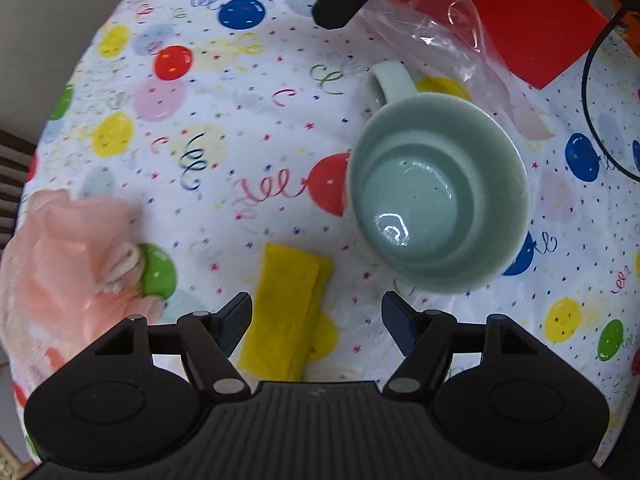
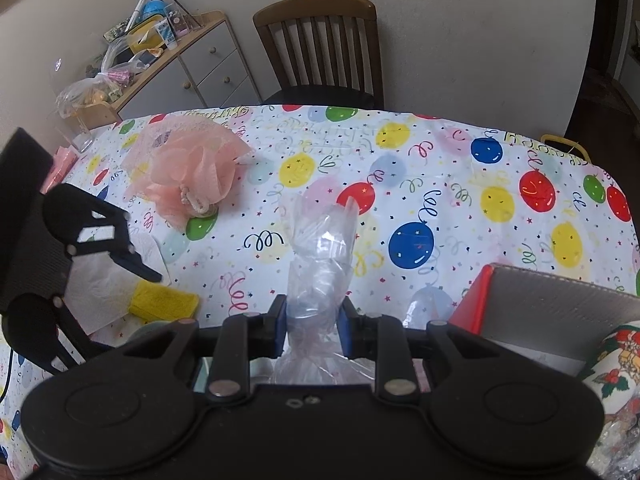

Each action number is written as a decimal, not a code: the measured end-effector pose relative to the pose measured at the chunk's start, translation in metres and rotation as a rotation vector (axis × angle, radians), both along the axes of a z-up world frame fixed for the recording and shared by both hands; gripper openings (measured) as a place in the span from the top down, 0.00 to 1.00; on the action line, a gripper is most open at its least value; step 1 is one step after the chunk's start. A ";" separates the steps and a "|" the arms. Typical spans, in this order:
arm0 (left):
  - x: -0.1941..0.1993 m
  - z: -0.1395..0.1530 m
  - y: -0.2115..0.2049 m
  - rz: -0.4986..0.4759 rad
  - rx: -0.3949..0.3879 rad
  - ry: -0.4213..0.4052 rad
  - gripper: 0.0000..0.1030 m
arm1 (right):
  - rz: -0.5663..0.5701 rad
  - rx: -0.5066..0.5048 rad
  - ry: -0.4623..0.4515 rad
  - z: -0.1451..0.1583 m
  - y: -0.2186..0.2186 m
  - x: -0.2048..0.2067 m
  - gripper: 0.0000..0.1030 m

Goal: Organize soft objects
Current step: 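Grasp the yellow sponge with the left gripper while the right gripper holds the plastic bag, then carry the plastic bag and yellow sponge with both grippers over the red box, then lower the bag and yellow sponge into the box and open both grippers, then withdraw both grippers up from the box, then move both grippers over the table toward the pink mesh puff and white tissue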

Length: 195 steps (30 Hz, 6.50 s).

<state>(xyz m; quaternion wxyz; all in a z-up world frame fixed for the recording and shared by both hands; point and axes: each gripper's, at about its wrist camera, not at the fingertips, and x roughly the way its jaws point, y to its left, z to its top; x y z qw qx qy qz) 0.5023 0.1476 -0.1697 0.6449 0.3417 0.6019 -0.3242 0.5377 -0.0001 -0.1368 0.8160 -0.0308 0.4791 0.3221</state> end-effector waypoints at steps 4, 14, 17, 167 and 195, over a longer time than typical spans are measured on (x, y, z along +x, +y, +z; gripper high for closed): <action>0.007 -0.015 -0.005 -0.022 0.040 0.040 0.36 | -0.005 0.006 0.004 -0.001 -0.001 0.002 0.76; 0.023 -0.027 0.002 -0.012 0.041 0.049 0.56 | -0.007 0.009 0.008 -0.003 -0.001 0.002 0.77; 0.025 -0.026 0.003 -0.007 0.021 0.046 0.58 | -0.009 0.007 0.007 -0.003 0.000 0.001 0.77; -0.163 0.154 -0.150 0.826 -0.490 -0.632 0.03 | -0.041 0.106 -0.199 0.121 -0.176 -0.125 0.06; -0.204 0.055 0.021 1.340 -0.342 -0.834 0.02 | 0.083 0.025 -0.149 0.114 0.042 -0.073 0.05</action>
